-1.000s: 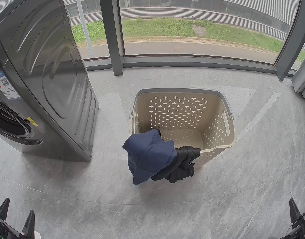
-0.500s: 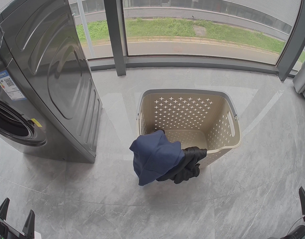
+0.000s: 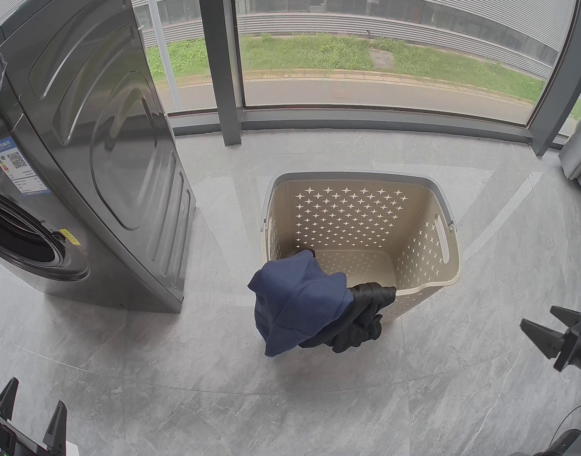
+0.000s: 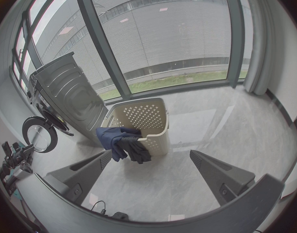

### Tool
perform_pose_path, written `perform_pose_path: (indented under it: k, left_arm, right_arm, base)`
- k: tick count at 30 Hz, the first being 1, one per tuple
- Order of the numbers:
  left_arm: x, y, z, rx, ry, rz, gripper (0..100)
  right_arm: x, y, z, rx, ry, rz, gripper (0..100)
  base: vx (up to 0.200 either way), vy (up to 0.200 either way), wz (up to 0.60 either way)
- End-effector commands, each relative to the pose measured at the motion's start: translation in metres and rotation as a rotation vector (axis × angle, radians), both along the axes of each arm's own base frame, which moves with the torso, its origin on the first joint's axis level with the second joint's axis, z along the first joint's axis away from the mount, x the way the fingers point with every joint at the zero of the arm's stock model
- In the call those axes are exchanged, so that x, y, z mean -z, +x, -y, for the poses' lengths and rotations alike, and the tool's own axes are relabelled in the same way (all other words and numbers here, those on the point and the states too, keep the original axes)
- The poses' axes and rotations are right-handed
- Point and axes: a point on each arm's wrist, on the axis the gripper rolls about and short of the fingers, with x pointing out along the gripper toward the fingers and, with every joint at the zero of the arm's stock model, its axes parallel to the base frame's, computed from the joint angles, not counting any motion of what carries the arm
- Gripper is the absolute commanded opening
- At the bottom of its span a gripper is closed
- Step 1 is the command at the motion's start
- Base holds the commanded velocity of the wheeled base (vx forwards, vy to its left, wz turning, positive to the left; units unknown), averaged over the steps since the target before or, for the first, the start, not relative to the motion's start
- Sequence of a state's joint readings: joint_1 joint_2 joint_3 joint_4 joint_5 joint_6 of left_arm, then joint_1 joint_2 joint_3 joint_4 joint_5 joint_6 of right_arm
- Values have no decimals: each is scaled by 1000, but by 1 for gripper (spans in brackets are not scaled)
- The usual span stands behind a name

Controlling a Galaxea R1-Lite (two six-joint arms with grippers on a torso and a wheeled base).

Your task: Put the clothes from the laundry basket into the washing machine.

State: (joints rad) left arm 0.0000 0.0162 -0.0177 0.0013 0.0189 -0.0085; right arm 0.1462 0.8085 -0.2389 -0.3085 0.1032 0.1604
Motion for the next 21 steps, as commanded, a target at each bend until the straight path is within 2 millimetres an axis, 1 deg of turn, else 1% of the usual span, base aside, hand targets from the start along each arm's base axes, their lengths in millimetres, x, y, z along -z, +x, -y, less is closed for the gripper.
perform_pose_path:
  k: [1, 3, 6, 7, 8, 13, 19, 21]
  left_arm:
    - [5, 0, 0, 2, -1, -2, 100]
    - [5, 0, 0, 2, -1, -2, 100]
    - [5, 0, 0, 2, -1, -2, 100]
    - [5, 0, 0, 2, -1, -2, 100]
    - [5, 0, 0, 2, -1, 0, 100]
    - [5, 0, 0, 2, -1, -2, 100]
    - [5, 0, 0, 2, 1, -2, 100]
    - [5, 0, 0, 1, -1, -2, 100]
  right_arm:
    - [25, 60, -37, -179, -12, -239, 100]
    - [27, 69, -46, -208, -23, -251, 100]
    - [35, 87, -60, -199, -52, -271, 100]
    - [35, 88, -60, -199, -53, -271, 100]
    - [41, 94, -66, -192, -67, -273, 100]
    - [51, 98, -78, -217, -71, -275, 100]
    - [56, 101, -87, -240, -67, -303, 100]
    - [60, 111, -94, -241, -67, -306, 100]
  base:
    - [0, 0, 0]
    - [0, 0, 0]
    - [0, 0, 0]
    - [0, 0, 0]
    - [0, 0, 0]
    - [0, 0, 0]
    - [0, 0, 0]
    - [0, 0, 0]
